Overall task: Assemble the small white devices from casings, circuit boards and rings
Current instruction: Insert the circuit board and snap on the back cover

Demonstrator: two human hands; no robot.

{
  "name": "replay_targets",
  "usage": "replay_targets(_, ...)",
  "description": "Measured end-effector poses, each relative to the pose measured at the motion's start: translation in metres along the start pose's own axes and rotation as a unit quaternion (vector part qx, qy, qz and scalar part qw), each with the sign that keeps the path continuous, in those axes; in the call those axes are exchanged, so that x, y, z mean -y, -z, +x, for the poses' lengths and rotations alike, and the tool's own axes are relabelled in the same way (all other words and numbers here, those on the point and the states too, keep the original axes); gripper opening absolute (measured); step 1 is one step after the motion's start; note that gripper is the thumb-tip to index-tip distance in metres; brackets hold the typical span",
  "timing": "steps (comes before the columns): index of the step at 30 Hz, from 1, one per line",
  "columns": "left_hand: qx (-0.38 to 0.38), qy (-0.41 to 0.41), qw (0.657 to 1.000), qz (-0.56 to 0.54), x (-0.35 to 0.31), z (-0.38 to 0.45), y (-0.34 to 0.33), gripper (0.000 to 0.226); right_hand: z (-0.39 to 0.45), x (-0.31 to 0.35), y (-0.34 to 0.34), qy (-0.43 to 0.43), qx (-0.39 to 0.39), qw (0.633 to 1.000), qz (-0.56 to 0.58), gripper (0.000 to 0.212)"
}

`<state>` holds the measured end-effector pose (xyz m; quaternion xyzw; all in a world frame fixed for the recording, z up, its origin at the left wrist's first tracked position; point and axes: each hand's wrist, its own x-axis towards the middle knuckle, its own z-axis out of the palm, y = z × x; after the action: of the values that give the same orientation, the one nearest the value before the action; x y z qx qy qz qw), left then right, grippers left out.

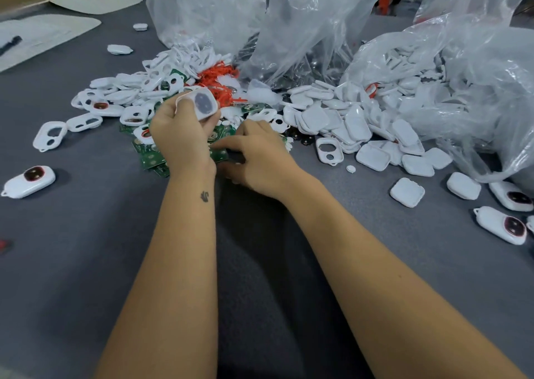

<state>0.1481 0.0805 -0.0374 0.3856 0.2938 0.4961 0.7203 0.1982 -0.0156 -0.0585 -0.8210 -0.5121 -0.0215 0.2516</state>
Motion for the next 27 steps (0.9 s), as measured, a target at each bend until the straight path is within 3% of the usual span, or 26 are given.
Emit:
replay_targets(4, -0.025, 0.032, 0.999, -0.035, 0.000, 0.002, 0.003, 0.018, 0.009, 0.007, -0.005, -0.018, -0.024, 0.998, -0.049, 0.033)
replay_targets(8, -0.044, 0.064, 0.993, -0.088, -0.001, 0.003, 0.004, 0.012, 0.008, 0.006, -0.002, 0.017, -0.031, 0.996, -0.076, 0.025)
replay_targets(10, -0.048, 0.057, 0.992, -0.098, -0.001, 0.004, 0.004, 0.014, 0.004, 0.004, 0.002, 0.013, -0.062, 0.997, -0.045, 0.025)
replay_targets(12, -0.044, 0.052, 0.993, -0.093, 0.001, 0.005, 0.004, 0.014, -0.005, 0.000, 0.010, -0.044, -0.109, 0.992, 0.052, 0.029)
replay_targets(14, -0.028, 0.063, 0.994, -0.082, 0.003, 0.002, 0.000, 0.013, -0.016, -0.006, 0.022, -0.132, -0.158, 0.956, 0.208, 0.030)
replay_targets(18, 0.058, 0.138, 0.984, -0.092, 0.010, -0.016, -0.014, 0.009, -0.036, -0.019, 0.044, -0.236, -0.190, 0.828, 0.473, 0.030)
replay_targets(22, 0.152, 0.160, 0.975, -0.034, 0.022, -0.036, -0.027, 0.009, -0.050, -0.030, 0.053, -0.265, -0.198, 0.761, 0.558, 0.023)
replay_targets(27, 0.196, 0.173, 0.964, 0.039, 0.032, -0.044, -0.030, 0.012, -0.059, -0.037, 0.057, -0.265, -0.203, 0.690, 0.642, 0.020)
